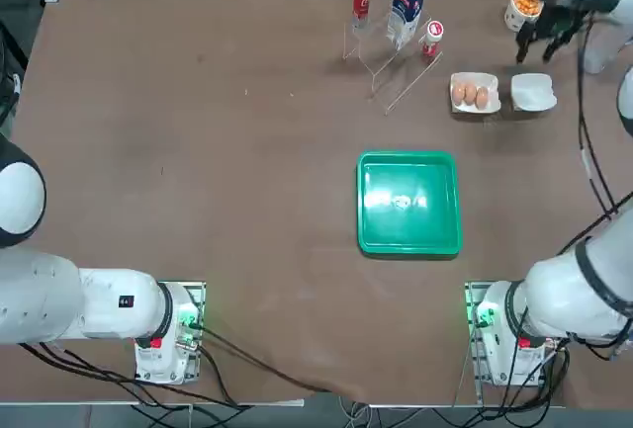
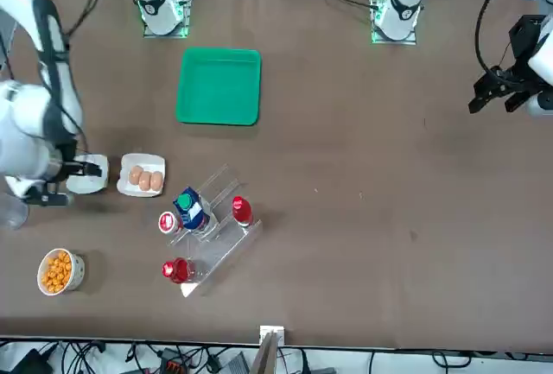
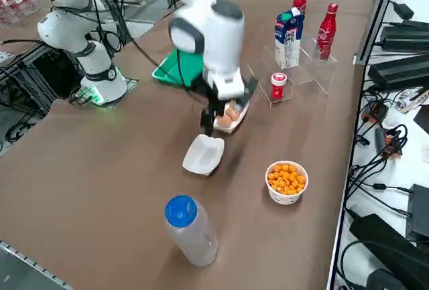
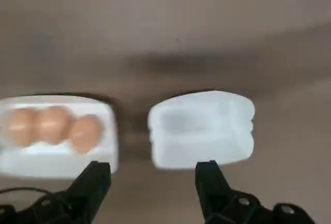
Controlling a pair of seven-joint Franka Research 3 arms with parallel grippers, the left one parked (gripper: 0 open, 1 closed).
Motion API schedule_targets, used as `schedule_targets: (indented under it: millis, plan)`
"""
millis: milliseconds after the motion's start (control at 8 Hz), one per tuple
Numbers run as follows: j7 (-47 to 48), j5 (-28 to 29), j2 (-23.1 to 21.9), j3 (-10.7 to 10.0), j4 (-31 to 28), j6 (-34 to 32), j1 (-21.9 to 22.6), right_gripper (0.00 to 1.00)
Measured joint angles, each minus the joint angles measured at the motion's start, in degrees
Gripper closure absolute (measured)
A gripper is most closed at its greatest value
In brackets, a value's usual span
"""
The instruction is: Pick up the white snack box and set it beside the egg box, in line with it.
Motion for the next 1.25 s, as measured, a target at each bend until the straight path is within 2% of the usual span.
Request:
schedule_targets:
  millis: [375,625,750,1000,1125,1250]
  plan:
    - [0.00,4.04,-7.12,1.33,13.29,-19.62,1.28,0.00]
    - [0.00,4.20,-8.18,2.23,22.31,-30.05,4.40,0.00]
    - [0.38,4.05,-8.67,2.83,24.79,-33.25,6.61,0.00]
    - [1.00,2.36,-10.56,3.05,24.70,-34.92,9.90,0.00]
    - [1.08,1.95,-12.31,2.98,21.61,-32.52,10.09,0.00]
    - [1.08,1.83,-15.07,2.66,16.16,-27.74,10.07,0.00]
